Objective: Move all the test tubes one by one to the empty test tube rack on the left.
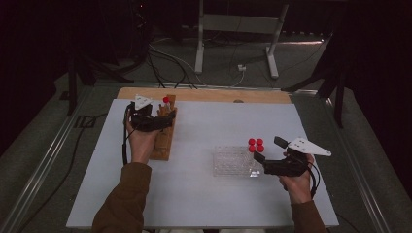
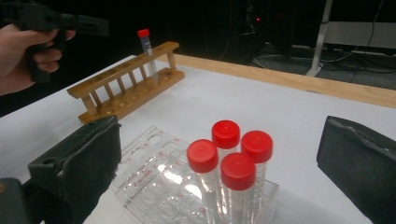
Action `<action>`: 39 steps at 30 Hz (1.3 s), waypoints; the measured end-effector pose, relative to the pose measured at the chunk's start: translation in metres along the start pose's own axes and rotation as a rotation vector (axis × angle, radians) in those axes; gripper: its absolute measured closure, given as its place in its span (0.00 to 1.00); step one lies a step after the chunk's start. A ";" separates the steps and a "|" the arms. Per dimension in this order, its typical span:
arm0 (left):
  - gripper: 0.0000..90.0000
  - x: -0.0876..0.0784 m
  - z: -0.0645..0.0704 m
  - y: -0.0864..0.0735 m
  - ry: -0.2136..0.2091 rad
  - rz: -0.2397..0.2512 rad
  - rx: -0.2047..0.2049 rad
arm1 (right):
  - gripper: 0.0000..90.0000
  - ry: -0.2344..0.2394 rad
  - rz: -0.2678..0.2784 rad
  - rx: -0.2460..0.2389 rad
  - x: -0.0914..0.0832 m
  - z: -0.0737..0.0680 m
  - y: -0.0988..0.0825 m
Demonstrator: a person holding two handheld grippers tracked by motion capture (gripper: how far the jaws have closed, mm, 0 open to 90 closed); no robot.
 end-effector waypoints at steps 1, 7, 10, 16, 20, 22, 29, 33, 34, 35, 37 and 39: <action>0.01 -0.003 0.001 -0.001 -0.004 0.006 -0.001 | 0.02 -0.003 0.001 0.002 0.000 0.001 0.000; 0.01 -0.020 0.008 -0.006 -0.026 0.027 -0.018 | 0.06 -0.019 -0.005 0.002 -0.002 0.007 -0.001; 0.01 -0.029 0.013 -0.008 -0.041 0.034 -0.021 | 0.08 -0.025 -0.010 0.003 -0.002 0.009 -0.002; 0.01 -0.048 0.026 -0.018 -0.062 0.050 -0.020 | 0.26 -0.035 -0.034 -0.003 0.000 0.014 -0.008; 0.01 -0.058 0.033 -0.027 -0.078 0.053 -0.008 | 0.48 -0.032 -0.050 -0.028 0.002 0.014 -0.015; 0.01 -0.062 0.037 -0.030 -0.088 0.059 -0.007 | 0.55 -0.021 -0.061 -0.036 0.003 0.014 -0.018; 0.01 -0.074 0.048 -0.038 -0.110 0.067 0.022 | 0.68 -0.012 -0.098 -0.064 0.006 0.014 -0.028; 0.01 -0.075 0.054 -0.039 -0.129 0.071 0.029 | 0.71 -0.019 -0.116 -0.071 0.010 0.014 -0.034; 0.01 -0.076 0.056 -0.039 -0.133 0.071 0.033 | 0.72 -0.021 -0.117 -0.070 0.011 0.014 -0.035; 0.01 -0.076 0.058 -0.039 -0.136 0.072 0.040 | 0.72 -0.022 -0.121 -0.068 0.011 0.014 -0.036; 0.01 -0.078 0.061 -0.039 -0.145 0.079 0.039 | 0.73 -0.026 -0.126 -0.068 0.014 0.015 -0.038; 0.01 -0.079 0.063 -0.038 -0.153 0.085 0.039 | 0.74 -0.036 -0.132 -0.073 0.015 0.015 -0.040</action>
Point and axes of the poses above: each handheld gripper's, and its own axes: x roughly forward along the jaws, y roughly out of its top, z roughly to its right, the point moved 9 cm from there along x, roughly forward along the jaws, and after that the axes turned 2 degrees about y, right-handed, at the moved point
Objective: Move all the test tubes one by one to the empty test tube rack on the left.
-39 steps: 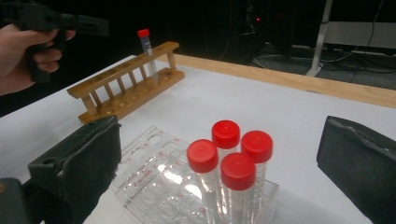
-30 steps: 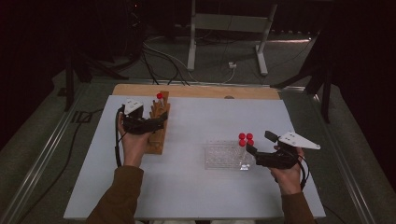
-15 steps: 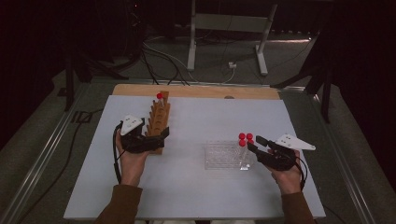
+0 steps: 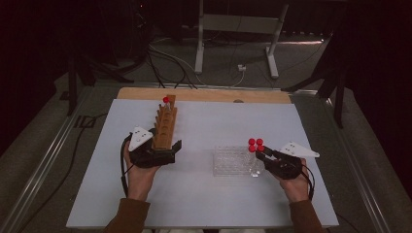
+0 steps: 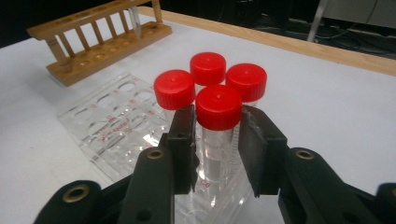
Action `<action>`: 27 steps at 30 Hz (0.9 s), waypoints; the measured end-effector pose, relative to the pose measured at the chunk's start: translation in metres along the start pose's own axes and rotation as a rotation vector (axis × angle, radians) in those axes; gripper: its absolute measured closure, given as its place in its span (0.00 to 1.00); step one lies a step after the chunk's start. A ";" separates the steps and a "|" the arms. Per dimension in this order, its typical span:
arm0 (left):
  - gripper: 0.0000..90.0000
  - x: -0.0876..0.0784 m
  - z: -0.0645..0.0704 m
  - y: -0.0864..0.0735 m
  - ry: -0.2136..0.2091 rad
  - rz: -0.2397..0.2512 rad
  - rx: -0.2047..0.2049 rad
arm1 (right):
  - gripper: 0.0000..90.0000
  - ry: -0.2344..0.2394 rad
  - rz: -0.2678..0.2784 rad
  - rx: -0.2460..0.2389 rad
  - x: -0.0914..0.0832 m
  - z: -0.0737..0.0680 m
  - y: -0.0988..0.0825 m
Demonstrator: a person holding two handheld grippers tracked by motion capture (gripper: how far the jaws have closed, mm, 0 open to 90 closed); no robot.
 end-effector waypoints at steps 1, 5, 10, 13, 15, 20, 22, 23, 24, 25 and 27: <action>0.01 0.000 0.001 0.001 -0.004 0.004 -0.002 | 0.74 -0.003 -0.001 0.000 0.001 0.000 -0.001; 0.01 -0.003 0.006 0.003 -0.018 0.019 -0.002 | 0.78 -0.012 -0.002 -0.006 0.003 0.000 -0.002; 0.01 -0.007 0.014 0.006 -0.033 0.030 0.012 | 0.79 -0.018 -0.001 -0.019 0.003 -0.002 -0.001; 0.01 -0.008 0.018 0.007 -0.040 0.031 0.019 | 0.82 -0.033 0.009 -0.021 0.000 -0.001 0.002; 0.01 -0.008 0.020 0.008 -0.047 0.030 0.022 | 0.82 -0.029 0.017 -0.016 -0.003 -0.002 0.006; 0.01 -0.008 0.023 0.009 -0.051 0.029 0.024 | 0.83 -0.034 0.036 -0.021 -0.008 -0.003 0.013; 0.01 -0.008 0.024 0.010 -0.054 0.029 0.026 | 0.83 -0.035 0.040 -0.027 -0.010 -0.003 0.015; 0.01 -0.008 0.025 0.010 -0.057 0.028 0.029 | 0.83 -0.036 0.043 -0.029 -0.011 -0.003 0.017; 0.01 -0.007 0.026 0.009 -0.060 0.025 0.028 | 0.83 -0.035 0.044 -0.030 -0.013 -0.004 0.020; 0.01 -0.006 0.027 0.008 -0.062 0.019 0.031 | 0.83 -0.035 0.050 -0.032 -0.014 -0.004 0.023; 0.01 -0.004 0.031 0.006 -0.073 0.011 0.034 | 0.83 -0.037 0.065 -0.041 -0.019 -0.005 0.030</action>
Point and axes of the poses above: each handheld gripper's, and its own axes: x roughly forward along the jaws, y roughly out of its top, z roughly to its right, the point moved 9 cm from there along x, roughly forward along the jaws, and after that the axes turned 2 degrees about y, right-handed, at the moved point
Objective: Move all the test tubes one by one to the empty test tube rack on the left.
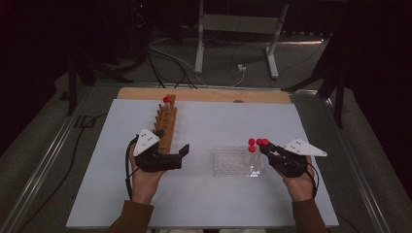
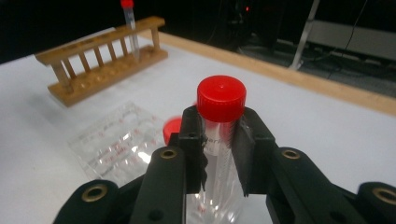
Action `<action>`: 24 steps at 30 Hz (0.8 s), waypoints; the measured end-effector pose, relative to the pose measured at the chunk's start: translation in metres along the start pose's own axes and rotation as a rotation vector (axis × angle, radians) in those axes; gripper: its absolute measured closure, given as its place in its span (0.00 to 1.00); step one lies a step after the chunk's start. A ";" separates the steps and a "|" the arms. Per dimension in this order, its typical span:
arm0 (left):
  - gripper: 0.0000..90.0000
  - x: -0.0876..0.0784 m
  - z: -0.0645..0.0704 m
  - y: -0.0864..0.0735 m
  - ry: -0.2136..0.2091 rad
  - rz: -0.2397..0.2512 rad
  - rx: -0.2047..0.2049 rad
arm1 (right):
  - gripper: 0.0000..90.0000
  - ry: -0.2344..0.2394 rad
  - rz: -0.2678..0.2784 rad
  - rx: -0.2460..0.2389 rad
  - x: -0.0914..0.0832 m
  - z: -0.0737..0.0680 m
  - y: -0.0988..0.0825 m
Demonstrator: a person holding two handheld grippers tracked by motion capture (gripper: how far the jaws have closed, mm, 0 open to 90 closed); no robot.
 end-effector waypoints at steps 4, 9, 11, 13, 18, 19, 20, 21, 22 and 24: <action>0.01 0.006 0.009 0.000 -0.032 -0.009 0.008 | 0.83 0.010 0.034 -0.004 -0.011 -0.002 0.019; 0.02 0.013 0.026 0.005 -0.076 -0.009 0.031 | 0.83 0.049 0.046 -0.004 -0.020 -0.009 0.035; 0.02 0.016 0.034 0.008 -0.093 -0.009 0.045 | 0.83 0.059 0.043 -0.013 -0.021 -0.013 0.039; 0.03 0.020 0.043 0.011 -0.111 -0.007 0.065 | 0.83 0.085 0.050 -0.009 -0.023 -0.017 0.042; 0.05 0.031 0.066 0.016 -0.162 -0.013 0.110 | 0.83 0.137 0.062 0.006 -0.021 -0.029 0.046; 0.06 0.033 0.071 0.016 -0.168 -0.015 0.119 | 0.83 0.145 0.062 0.003 -0.019 -0.032 0.047; 0.06 0.036 0.075 0.015 -0.175 -0.018 0.127 | 0.83 0.154 0.060 0.004 -0.018 -0.035 0.048; 0.07 0.039 0.078 0.014 -0.180 -0.024 0.134 | 0.83 0.160 0.057 0.000 -0.017 -0.037 0.048; 0.07 0.042 0.081 0.013 -0.186 -0.030 0.140 | 0.83 0.165 0.055 -0.005 -0.015 -0.040 0.049; 0.08 0.049 0.086 0.010 -0.195 -0.040 0.146 | 0.83 0.180 0.050 -0.012 -0.012 -0.046 0.051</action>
Point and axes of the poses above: each handheld gripper's, and its own axes: x roughly forward along the jaws, y roughly out of its top, z roughly to its right, the point moved 9 cm from there along x, roughly forward along the jaws, and after that the axes turned 2 degrees about y, right-handed, at the moved point
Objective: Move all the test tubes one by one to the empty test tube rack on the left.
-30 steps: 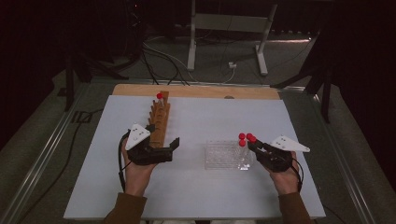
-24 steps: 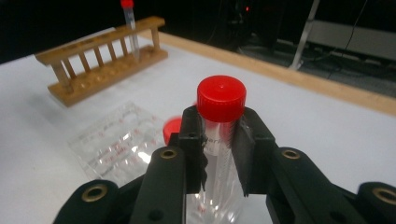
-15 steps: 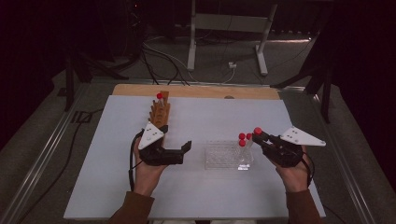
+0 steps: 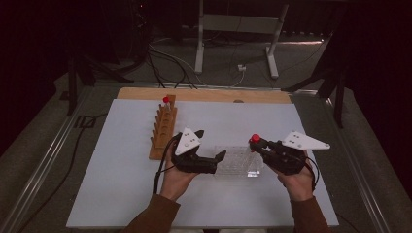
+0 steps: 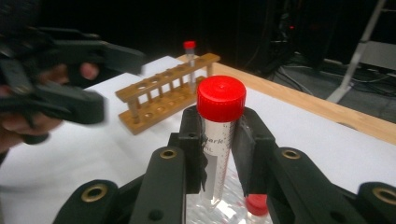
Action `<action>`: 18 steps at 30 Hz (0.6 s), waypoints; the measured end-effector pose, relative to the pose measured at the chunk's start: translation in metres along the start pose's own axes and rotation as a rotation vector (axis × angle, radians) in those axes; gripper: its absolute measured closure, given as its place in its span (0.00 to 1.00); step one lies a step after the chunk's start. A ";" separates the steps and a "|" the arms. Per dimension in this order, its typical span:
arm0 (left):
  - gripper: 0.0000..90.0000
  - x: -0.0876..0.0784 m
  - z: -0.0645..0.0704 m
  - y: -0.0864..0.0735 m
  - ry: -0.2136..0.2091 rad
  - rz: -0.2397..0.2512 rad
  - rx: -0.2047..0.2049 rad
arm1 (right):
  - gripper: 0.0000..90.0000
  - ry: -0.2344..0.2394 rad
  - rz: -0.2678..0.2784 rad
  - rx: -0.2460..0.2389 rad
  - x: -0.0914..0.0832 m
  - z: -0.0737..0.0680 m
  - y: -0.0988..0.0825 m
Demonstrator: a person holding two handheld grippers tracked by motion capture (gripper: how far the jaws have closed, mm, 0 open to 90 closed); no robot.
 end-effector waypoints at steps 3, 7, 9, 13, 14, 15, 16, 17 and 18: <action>0.10 0.009 0.007 -0.003 -0.016 -0.020 0.020 | 0.83 0.019 -0.009 -0.006 0.007 -0.007 0.001; 0.19 0.015 0.016 -0.006 -0.029 -0.034 0.063 | 0.83 0.046 -0.022 -0.005 0.016 -0.014 0.001; 0.27 0.017 0.019 -0.006 -0.032 -0.037 0.084 | 0.83 0.055 -0.028 -0.006 0.019 -0.018 0.001; 0.46 0.020 0.023 -0.008 -0.054 -0.048 0.111 | 0.83 0.067 -0.033 -0.012 0.024 -0.024 0.003; 0.50 0.020 0.024 -0.008 -0.055 -0.046 0.116 | 0.83 0.069 -0.034 -0.013 0.026 -0.025 0.004; 0.53 0.020 0.025 -0.008 -0.059 -0.045 0.120 | 0.83 0.072 -0.036 -0.014 0.026 -0.026 0.004; 0.57 0.020 0.026 -0.009 -0.065 -0.044 0.127 | 0.83 0.074 -0.036 -0.015 0.027 -0.027 0.005; 0.60 0.020 0.027 -0.008 -0.066 -0.041 0.133 | 0.83 0.076 -0.037 -0.016 0.028 -0.028 0.005; 0.62 0.020 0.028 -0.008 -0.071 -0.040 0.138 | 0.83 0.078 -0.039 -0.015 0.029 -0.029 0.005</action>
Point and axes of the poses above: each handheld gripper's, and its own axes: x roughly forward along the jaws, y roughly out of its top, z roughly to its right, the point moved 9 cm from there along x, roughly forward along the jaws, and after that the axes turned 2 degrees about y, right-handed, at the moved point
